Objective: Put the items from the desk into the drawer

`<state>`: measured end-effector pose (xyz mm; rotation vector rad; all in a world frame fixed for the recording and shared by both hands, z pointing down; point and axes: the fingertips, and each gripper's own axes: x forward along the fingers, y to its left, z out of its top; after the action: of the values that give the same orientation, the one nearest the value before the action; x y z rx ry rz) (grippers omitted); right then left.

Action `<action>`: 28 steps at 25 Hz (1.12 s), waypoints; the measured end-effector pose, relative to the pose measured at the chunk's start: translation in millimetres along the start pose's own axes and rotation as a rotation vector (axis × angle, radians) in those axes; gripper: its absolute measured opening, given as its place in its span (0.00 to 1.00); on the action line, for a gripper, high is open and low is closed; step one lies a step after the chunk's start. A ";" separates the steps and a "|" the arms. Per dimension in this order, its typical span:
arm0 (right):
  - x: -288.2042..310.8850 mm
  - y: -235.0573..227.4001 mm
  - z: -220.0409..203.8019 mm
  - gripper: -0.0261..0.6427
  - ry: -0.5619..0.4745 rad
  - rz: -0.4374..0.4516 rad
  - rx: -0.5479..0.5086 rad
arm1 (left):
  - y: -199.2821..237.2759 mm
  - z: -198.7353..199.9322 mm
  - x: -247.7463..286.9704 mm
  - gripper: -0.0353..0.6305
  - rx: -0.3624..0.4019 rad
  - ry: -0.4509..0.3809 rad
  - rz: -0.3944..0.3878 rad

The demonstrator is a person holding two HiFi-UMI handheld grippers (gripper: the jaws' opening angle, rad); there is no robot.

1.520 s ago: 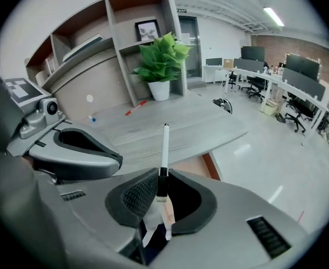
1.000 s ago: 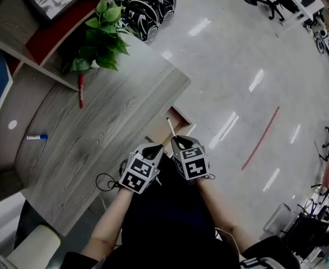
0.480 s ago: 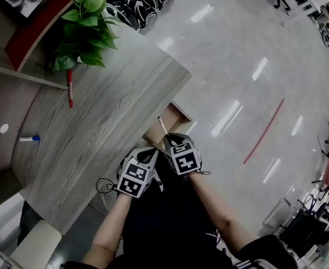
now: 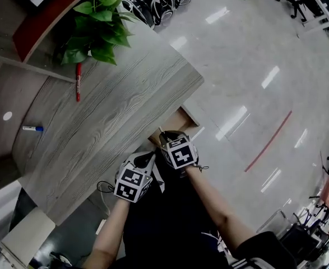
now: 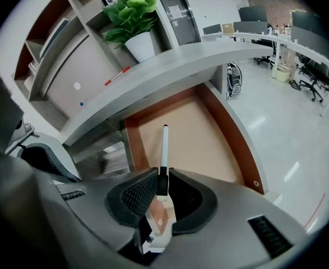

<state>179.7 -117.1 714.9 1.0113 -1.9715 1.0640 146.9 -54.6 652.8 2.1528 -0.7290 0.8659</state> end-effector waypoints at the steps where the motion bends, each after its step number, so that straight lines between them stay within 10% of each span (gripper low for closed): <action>1: 1.2 1.5 -0.1 0.14 0.012 0.012 0.000 | 0.4 0.0 0.6 0.09 -0.004 -0.001 0.001; 5: 0.3 8.9 3.0 0.37 0.027 0.068 0.013 | -0.3 3.9 0.2 0.09 -0.018 -0.012 -0.002; 15: -30.9 5.8 11.2 0.37 -0.025 0.114 0.009 | -1.3 27.5 -4.9 0.09 -0.032 -0.070 -0.008; 18: -36.1 2.7 14.1 0.30 -0.045 0.094 0.016 | 0.3 33.5 -9.3 0.09 -0.027 -0.085 0.006; 20: -40.9 -1.1 17.9 0.05 -0.069 0.051 0.030 | 2.8 39.0 -15.1 0.09 -0.033 -0.105 0.014; 28: -73.4 -2.0 31.5 0.03 -0.163 -0.031 0.111 | 5.8 55.5 -35.3 0.09 -0.015 -0.159 -0.017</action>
<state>210.3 -122.5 641.2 1.2186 -2.0366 1.1149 140.9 -92.2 598.8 2.2292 -0.7917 0.6835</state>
